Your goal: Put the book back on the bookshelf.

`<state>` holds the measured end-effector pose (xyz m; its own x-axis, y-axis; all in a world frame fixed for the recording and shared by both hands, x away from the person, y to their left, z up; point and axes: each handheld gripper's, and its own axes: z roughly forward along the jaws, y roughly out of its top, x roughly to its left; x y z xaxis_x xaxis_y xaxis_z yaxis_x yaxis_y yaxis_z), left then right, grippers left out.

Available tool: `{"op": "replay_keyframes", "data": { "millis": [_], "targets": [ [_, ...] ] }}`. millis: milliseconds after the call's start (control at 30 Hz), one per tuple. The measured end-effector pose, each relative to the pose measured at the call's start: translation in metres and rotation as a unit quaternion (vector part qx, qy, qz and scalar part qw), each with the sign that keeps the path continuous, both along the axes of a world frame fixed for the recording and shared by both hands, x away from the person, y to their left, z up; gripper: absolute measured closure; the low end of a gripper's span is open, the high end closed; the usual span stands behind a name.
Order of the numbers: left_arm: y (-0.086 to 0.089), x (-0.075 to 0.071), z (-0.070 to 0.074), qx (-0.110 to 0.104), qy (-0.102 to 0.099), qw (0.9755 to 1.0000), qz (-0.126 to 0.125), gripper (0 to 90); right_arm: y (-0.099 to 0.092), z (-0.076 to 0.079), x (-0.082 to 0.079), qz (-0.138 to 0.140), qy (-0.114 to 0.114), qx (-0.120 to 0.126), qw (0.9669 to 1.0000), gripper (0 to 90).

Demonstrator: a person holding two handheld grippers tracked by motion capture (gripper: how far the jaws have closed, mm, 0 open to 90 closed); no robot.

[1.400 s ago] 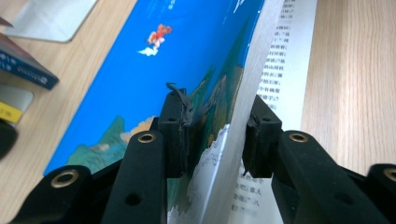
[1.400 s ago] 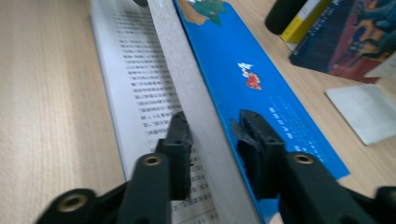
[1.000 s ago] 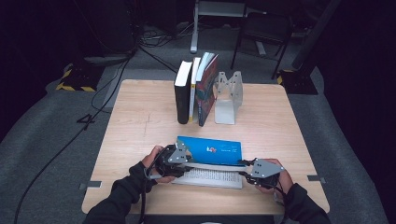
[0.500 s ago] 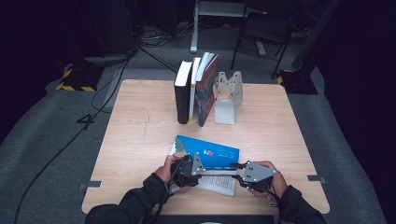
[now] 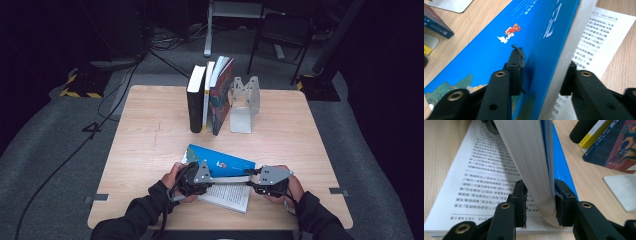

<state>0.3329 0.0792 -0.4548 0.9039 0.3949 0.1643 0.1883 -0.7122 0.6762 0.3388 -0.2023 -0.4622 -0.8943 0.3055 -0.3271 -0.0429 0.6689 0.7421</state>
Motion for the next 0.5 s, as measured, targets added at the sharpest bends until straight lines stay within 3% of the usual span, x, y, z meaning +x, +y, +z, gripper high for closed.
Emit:
{"op": "replay_keyframes", "data": {
  "millis": [67,167,367,433,500],
  "targets": [
    [-0.005,-0.001,-0.002,-0.003,0.004,0.9999,0.009,54.0,0.001,0.002,-0.003,-0.005,0.001,0.0,1.0,66.6],
    [-0.015,-0.006,0.001,0.001,-0.011,0.9999,0.006,52.0,0.006,0.007,-0.007,-0.004,-0.009,-0.008,0.9999,68.0],
    [-0.017,-0.012,0.005,0.002,-0.045,0.9989,-0.008,68.5,0.01,0.012,-0.013,-0.008,-0.013,-0.009,0.9998,68.6],
    [-0.016,-0.011,0.003,-0.005,-0.052,0.9985,-0.014,71.2,0.01,0.013,-0.012,-0.014,-0.012,-0.003,0.9998,64.6],
    [-0.013,-0.009,0.004,-0.017,-0.048,0.9986,-0.016,73.0,0.005,0.015,-0.01,-0.025,-0.008,0.019,0.9995,56.3]
  ]
}}
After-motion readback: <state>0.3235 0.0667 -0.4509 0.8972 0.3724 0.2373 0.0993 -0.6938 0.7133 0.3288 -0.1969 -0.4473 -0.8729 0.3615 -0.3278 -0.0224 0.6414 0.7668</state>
